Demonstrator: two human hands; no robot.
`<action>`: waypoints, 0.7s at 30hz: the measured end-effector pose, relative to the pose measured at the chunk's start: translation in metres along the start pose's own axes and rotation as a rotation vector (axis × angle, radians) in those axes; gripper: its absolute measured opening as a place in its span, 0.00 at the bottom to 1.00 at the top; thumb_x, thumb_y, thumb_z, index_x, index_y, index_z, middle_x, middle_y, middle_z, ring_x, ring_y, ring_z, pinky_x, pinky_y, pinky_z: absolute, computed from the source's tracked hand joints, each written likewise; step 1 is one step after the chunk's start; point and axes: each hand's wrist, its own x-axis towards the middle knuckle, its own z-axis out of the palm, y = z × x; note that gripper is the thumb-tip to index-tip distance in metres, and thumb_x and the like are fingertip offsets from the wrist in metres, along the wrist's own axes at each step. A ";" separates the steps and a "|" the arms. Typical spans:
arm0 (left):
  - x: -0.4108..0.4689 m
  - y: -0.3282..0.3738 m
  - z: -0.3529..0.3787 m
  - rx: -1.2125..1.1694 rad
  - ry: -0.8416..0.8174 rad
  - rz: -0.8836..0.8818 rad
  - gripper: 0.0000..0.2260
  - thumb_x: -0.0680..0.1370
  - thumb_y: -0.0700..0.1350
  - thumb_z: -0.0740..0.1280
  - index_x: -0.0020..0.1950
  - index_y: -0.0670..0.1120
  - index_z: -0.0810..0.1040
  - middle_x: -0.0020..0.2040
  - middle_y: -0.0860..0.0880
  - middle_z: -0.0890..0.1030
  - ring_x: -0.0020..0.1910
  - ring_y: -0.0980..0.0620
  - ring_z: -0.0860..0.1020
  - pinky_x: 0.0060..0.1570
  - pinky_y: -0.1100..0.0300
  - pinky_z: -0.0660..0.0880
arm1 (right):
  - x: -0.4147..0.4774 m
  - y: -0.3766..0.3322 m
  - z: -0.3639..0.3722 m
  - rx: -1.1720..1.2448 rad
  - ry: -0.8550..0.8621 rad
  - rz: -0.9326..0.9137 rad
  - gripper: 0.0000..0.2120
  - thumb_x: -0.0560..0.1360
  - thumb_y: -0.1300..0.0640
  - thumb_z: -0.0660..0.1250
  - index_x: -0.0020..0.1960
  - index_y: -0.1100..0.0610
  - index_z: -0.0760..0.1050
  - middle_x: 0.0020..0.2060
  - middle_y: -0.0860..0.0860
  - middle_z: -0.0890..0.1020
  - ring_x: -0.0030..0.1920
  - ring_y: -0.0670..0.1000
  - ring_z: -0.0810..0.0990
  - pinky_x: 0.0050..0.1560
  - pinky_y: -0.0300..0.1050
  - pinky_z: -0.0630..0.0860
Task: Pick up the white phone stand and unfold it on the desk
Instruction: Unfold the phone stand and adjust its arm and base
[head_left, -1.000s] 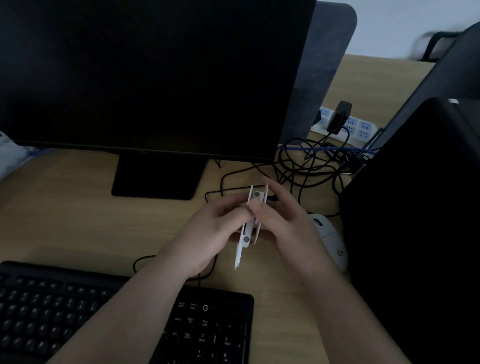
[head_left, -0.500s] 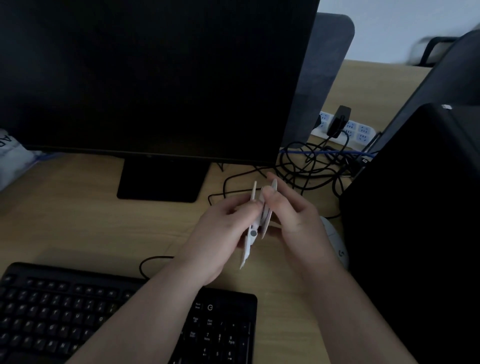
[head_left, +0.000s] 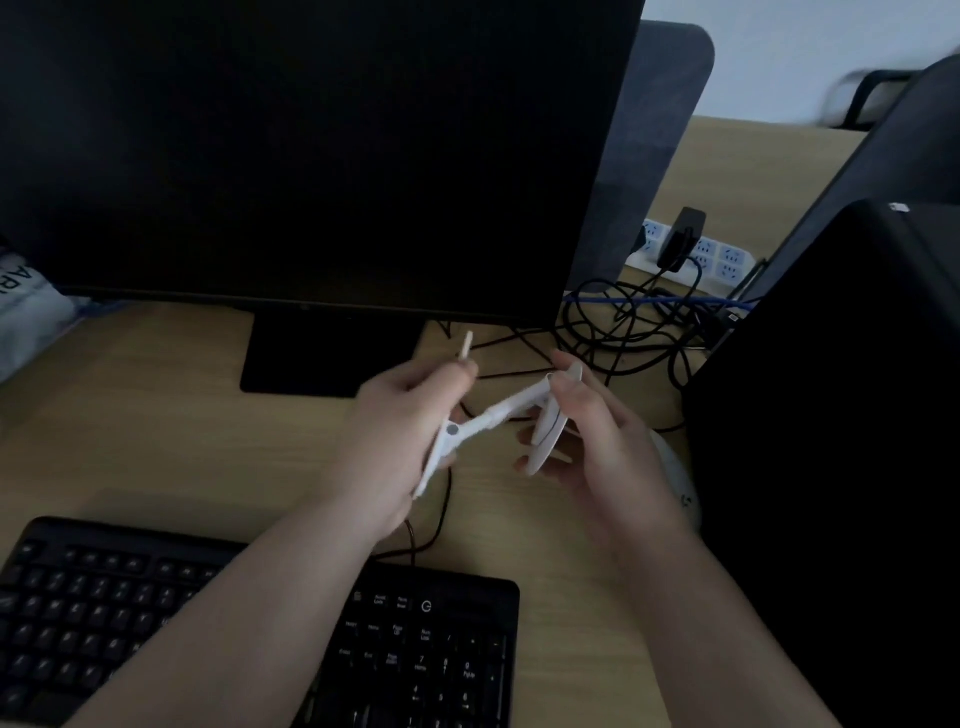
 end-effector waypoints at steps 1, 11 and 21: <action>0.005 0.001 -0.003 -0.018 0.070 -0.011 0.14 0.75 0.55 0.70 0.29 0.57 0.81 0.22 0.60 0.74 0.22 0.62 0.73 0.23 0.69 0.70 | -0.003 0.002 0.000 0.001 0.000 0.002 0.25 0.71 0.39 0.70 0.67 0.43 0.80 0.50 0.40 0.87 0.50 0.49 0.86 0.43 0.48 0.83; 0.031 0.005 0.005 -0.107 0.496 0.139 0.14 0.74 0.55 0.69 0.57 0.50 0.82 0.32 0.58 0.83 0.29 0.66 0.80 0.24 0.73 0.71 | -0.042 0.036 0.025 0.258 0.004 0.077 0.24 0.70 0.37 0.72 0.65 0.40 0.81 0.55 0.60 0.78 0.50 0.56 0.82 0.46 0.52 0.82; 0.034 0.004 -0.002 -0.028 0.132 0.293 0.32 0.72 0.56 0.76 0.75 0.59 0.71 0.53 0.57 0.84 0.51 0.63 0.84 0.44 0.63 0.82 | -0.014 0.044 0.007 0.383 0.057 0.248 0.16 0.82 0.60 0.65 0.69 0.56 0.78 0.56 0.56 0.88 0.56 0.54 0.86 0.46 0.46 0.85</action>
